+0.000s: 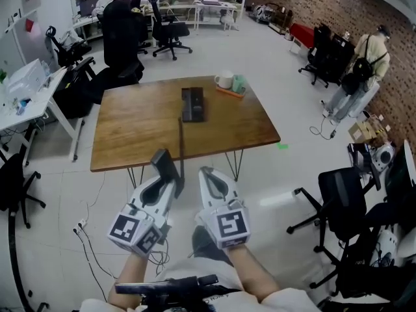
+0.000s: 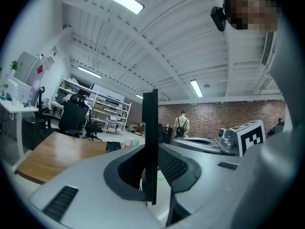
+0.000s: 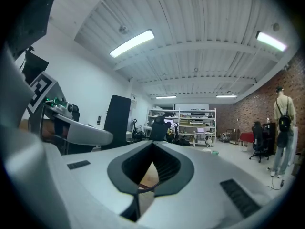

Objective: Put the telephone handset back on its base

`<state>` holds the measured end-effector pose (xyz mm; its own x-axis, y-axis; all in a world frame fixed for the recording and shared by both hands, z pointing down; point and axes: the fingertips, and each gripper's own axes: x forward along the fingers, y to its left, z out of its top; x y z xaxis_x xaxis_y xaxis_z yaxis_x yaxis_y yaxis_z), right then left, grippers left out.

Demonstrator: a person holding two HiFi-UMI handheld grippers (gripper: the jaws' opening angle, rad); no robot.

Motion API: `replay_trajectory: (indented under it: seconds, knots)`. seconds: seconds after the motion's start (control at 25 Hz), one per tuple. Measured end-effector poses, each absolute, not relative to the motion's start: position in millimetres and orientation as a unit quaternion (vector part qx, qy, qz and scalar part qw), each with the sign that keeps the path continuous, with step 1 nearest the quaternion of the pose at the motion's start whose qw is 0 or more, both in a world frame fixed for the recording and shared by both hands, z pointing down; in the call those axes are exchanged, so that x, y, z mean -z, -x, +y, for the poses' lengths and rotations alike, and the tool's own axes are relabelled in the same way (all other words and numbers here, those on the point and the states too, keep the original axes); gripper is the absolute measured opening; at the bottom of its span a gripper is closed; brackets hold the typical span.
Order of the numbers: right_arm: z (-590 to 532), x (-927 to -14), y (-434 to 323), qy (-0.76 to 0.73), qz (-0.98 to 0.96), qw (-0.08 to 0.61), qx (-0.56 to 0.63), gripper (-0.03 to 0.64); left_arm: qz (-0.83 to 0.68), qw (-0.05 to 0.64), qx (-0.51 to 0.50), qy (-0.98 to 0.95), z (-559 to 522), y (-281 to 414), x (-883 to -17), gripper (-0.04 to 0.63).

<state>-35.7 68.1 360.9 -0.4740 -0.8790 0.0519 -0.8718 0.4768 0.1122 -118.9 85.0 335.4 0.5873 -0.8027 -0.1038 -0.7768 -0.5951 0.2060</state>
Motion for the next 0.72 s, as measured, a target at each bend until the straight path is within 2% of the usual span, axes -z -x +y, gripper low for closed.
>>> replay_trajectory:
  seconds: [0.72]
  knots:
    - [-40.0,-376.3,23.9,-0.504,-0.861,0.063,0.022,0.005,-0.438,0.095,0.078,-0.891,-30.0,99.5,-348.7,0.073]
